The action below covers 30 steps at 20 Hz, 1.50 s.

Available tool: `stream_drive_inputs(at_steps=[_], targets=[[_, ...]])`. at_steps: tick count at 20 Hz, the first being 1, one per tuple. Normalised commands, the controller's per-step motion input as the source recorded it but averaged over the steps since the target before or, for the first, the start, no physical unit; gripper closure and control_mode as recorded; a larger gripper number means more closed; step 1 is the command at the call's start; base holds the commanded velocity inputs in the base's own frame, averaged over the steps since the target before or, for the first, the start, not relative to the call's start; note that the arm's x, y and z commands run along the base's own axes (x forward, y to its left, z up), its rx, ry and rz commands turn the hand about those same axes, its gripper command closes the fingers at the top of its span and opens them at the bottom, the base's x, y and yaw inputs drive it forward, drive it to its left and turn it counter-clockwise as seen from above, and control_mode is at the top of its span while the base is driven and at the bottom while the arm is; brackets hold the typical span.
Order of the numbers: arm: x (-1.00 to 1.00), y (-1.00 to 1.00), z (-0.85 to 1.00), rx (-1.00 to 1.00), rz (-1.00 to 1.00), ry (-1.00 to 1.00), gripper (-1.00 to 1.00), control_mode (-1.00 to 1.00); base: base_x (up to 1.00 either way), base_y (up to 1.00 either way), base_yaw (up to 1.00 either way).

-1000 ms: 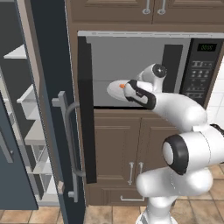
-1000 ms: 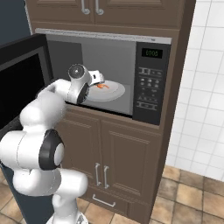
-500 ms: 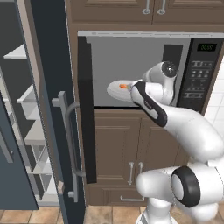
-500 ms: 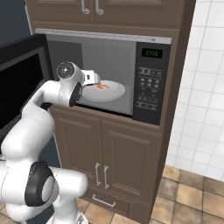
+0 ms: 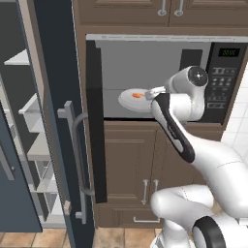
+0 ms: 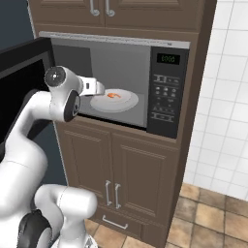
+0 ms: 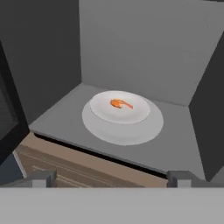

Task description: Transport the shrimp from the fridge to the microwave and turn on the microwave.

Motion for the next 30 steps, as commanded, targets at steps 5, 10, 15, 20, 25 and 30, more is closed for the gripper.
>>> stream_drive_inputs(at_steps=[5, 10, 15, 20, 25, 30], targets=[[-0.61, 0.03, 0.22, 0.07, -0.05, 0.01, -1.00, -1.00, 0.00, 0.00, 0.00], [-0.63, 0.05, 0.15, 0.17, 0.00, 0.04, -1.00, -1.00, 0.00, 0.00, 0.00], [-0.63, 0.05, 0.15, 0.22, 0.00, 0.07, -1.00, -1.00, 0.00, 0.00, 0.00], [-0.60, 0.08, 0.13, 0.20, 0.00, 0.09, -1.00, -1.00, 0.00, 0.00, 0.00], [-0.58, 0.13, 0.11, 0.16, -0.04, 0.11, -1.00, -1.00, 0.00, 0.00, 0.00], [-0.55, 0.19, 0.04, 0.18, -0.01, 0.07, -1.00, -1.00, 0.00, 0.00, 0.00]])
